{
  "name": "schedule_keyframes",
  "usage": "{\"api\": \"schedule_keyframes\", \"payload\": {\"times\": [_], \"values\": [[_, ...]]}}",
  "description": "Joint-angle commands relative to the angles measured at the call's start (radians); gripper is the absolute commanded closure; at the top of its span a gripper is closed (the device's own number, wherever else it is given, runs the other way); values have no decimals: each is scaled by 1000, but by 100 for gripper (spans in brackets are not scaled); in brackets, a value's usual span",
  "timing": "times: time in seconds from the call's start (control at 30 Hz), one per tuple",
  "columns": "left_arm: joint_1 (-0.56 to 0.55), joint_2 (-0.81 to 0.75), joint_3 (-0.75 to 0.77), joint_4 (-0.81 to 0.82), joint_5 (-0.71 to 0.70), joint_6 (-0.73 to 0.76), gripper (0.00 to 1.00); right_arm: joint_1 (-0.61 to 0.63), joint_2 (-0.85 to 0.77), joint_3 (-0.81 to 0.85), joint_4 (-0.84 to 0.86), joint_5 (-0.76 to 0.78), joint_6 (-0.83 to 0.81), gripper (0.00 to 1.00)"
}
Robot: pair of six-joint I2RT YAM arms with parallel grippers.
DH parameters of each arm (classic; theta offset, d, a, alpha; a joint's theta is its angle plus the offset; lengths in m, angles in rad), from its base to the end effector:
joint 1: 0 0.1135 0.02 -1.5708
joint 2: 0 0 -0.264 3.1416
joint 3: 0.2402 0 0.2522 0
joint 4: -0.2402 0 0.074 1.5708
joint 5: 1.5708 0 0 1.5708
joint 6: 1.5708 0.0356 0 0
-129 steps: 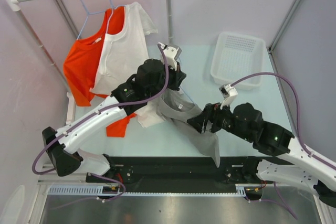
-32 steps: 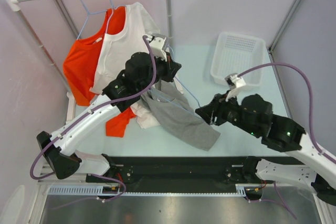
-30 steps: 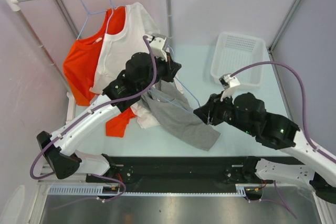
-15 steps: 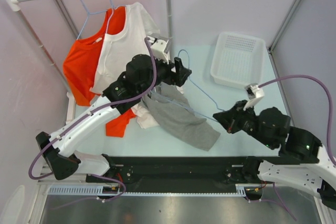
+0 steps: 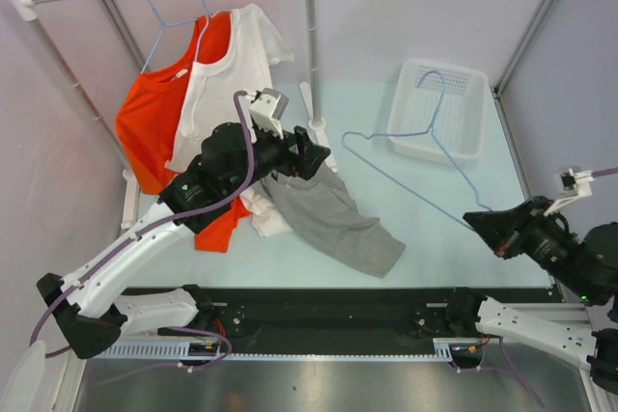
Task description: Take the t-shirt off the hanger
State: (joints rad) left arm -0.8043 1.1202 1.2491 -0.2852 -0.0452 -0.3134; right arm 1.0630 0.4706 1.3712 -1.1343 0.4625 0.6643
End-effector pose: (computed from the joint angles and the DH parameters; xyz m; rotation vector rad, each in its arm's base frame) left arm 0.1735 -0.1779 0.4251 0.4017 1.7461 -0.7775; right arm 0.0104 -0.0140 0.4379 -0.0287 1.8555 0.8165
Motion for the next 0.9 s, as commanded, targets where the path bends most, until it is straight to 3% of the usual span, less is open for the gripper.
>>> {"api": "schedule_keyframes", "payload": {"times": [0.0,0.17,0.43,0.63,0.87], "values": [[-1,-49,-43,-58,-62,-29,14,-1,14,87,-41,16,8,100],[-1,-83,-80,-140,-166,-70,14,-6,74,173,-18,1,-31,100],[-1,-267,-192,-154,-292,-131,14,-6,273,299,51,-31,-129,100],[-3,-459,-310,-85,-225,-138,16,-5,451,264,280,-73,-193,100],[-1,-632,-445,-126,-144,-239,17,-12,759,397,559,154,-385,100]]}}
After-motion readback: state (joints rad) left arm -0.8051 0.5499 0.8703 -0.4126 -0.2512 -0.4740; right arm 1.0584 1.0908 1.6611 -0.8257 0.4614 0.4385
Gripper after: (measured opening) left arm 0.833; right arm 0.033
